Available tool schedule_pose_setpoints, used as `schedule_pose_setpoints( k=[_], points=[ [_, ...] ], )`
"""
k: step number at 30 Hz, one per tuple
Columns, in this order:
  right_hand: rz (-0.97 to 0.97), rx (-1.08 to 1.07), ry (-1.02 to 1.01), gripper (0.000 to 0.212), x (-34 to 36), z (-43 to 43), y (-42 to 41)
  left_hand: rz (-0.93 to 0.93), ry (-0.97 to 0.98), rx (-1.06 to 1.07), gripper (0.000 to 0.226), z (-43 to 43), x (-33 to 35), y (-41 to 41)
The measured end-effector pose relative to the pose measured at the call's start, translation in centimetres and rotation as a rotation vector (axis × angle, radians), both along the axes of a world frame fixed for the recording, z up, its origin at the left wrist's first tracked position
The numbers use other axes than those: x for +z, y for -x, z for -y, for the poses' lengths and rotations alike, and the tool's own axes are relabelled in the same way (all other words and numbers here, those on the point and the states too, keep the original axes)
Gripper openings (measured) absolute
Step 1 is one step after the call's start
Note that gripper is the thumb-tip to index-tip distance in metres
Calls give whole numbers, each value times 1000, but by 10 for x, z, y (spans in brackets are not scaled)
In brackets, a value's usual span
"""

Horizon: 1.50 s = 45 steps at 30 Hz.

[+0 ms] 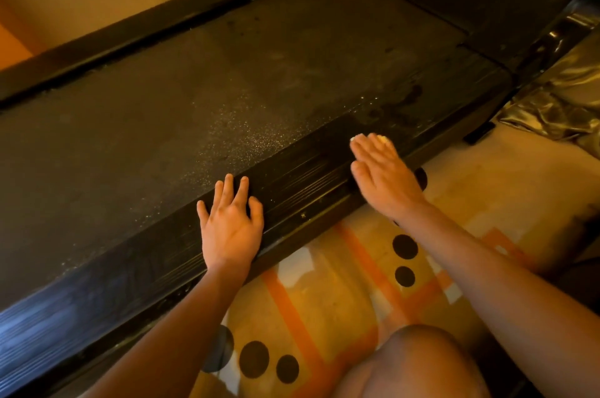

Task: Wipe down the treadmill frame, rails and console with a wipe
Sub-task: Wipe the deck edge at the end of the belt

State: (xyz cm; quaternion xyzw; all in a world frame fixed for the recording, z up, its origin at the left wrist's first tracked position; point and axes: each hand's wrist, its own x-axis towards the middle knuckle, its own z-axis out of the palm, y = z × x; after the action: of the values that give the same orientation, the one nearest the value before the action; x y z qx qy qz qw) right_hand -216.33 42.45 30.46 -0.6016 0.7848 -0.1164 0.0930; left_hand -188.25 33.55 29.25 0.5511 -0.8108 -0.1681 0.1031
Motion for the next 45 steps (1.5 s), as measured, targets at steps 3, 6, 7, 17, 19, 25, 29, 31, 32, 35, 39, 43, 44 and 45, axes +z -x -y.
schedule_pose_setpoints(
  k=[3,6,7,17,19,25,29,31,32,35,39,43,44,45],
  points=[
    [63,116,-1,75,-3,-5,-36,11,-6,4,52,0,2,0],
    [98,105,-13,70,1,-2,-31,26,-17,-4,53,2,2,-1],
    [92,118,-14,68,3,-2,-29,37,-26,-10,53,3,2,-1],
    [91,147,-33,54,9,-3,-16,-94,-56,-58,52,-10,27,66],
    [75,123,-34,54,11,0,-5,-63,-75,-10,53,-11,26,95],
    [20,87,-34,54,16,11,37,19,-73,115,50,-7,21,150],
    [-9,87,-95,55,23,34,64,75,-46,92,54,-6,17,156],
    [20,104,-134,56,30,45,63,81,-48,84,55,-7,15,156],
    [15,149,-139,57,31,47,58,77,-46,86,55,-7,14,157],
    [-12,332,-159,57,33,43,53,72,-39,90,55,-8,14,158],
    [-37,242,-216,55,41,67,116,59,-45,80,55,-6,14,157],
    [-30,53,-192,57,37,75,115,54,-46,78,55,-7,14,156],
    [-27,83,-184,57,36,71,96,56,-48,80,55,-7,14,156],
    [-25,143,-175,57,35,65,78,60,-47,79,55,-7,14,156]
  ],
)
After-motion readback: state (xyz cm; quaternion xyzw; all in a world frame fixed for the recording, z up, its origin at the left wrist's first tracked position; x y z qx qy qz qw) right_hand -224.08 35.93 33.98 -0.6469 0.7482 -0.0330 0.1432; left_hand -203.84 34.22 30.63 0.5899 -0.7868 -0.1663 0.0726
